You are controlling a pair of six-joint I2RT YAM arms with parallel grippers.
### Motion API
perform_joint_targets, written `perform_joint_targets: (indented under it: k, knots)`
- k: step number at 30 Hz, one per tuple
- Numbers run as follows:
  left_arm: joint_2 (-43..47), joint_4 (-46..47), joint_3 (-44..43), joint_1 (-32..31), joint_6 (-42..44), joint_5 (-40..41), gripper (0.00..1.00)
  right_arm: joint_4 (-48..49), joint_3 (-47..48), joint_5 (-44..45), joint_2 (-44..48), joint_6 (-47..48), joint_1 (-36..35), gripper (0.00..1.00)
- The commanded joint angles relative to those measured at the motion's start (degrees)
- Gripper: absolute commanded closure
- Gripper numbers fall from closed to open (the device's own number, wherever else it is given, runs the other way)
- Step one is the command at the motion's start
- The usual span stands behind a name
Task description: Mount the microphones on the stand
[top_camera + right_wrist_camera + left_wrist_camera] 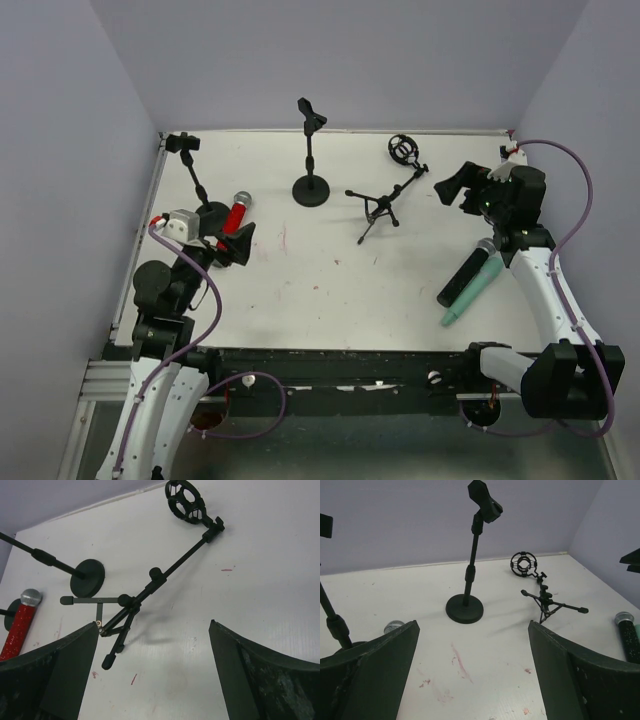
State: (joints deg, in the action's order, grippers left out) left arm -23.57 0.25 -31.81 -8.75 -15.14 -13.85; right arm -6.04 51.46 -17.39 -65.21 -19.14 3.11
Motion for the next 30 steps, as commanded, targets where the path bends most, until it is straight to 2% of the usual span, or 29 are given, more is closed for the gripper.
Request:
perform_joint_targets:
  k: [1, 10, 14, 18, 21, 25, 30]
  knots:
    - [-0.6, 4.1, -0.5, -0.1, -1.4, -8.9, 0.02, 1.0, 0.7, -0.6, 0.5, -0.6, 0.1, 0.0]
    - [-4.7, 6.0, -0.9, -0.9, -4.0, -14.2, 0.02, 1.8, -0.2, -5.8, 1.0, 1.4, 0.2, 0.0]
    - [-10.2, 4.9, -3.5, -4.6, -5.7, -12.8, 0.02, 3.0, -2.6, -17.6, 1.5, 9.9, 0.2, 0.0]
    - [-18.7, 0.9, -8.2, -11.5, -5.6, -5.2, 0.02, 3.0, -4.3, -31.6, 1.6, 17.0, 0.1, 0.0]
    - [-23.3, 6.0, -7.0, -14.7, -4.8, -0.5, 0.02, 1.0, -4.4, -38.5, 1.3, 22.2, 0.0, 0.0]
    - [-31.7, 18.6, -6.0, -15.5, -2.4, -0.3, 0.02, -3.4, -2.8, -43.0, 1.1, 26.4, 0.0, 0.0]
    - [-44.9, 29.4, -9.8, -15.2, 3.3, 0.2, 0.02, -3.8, -3.0, -43.3, 1.3, 27.6, 0.0, 0.0]
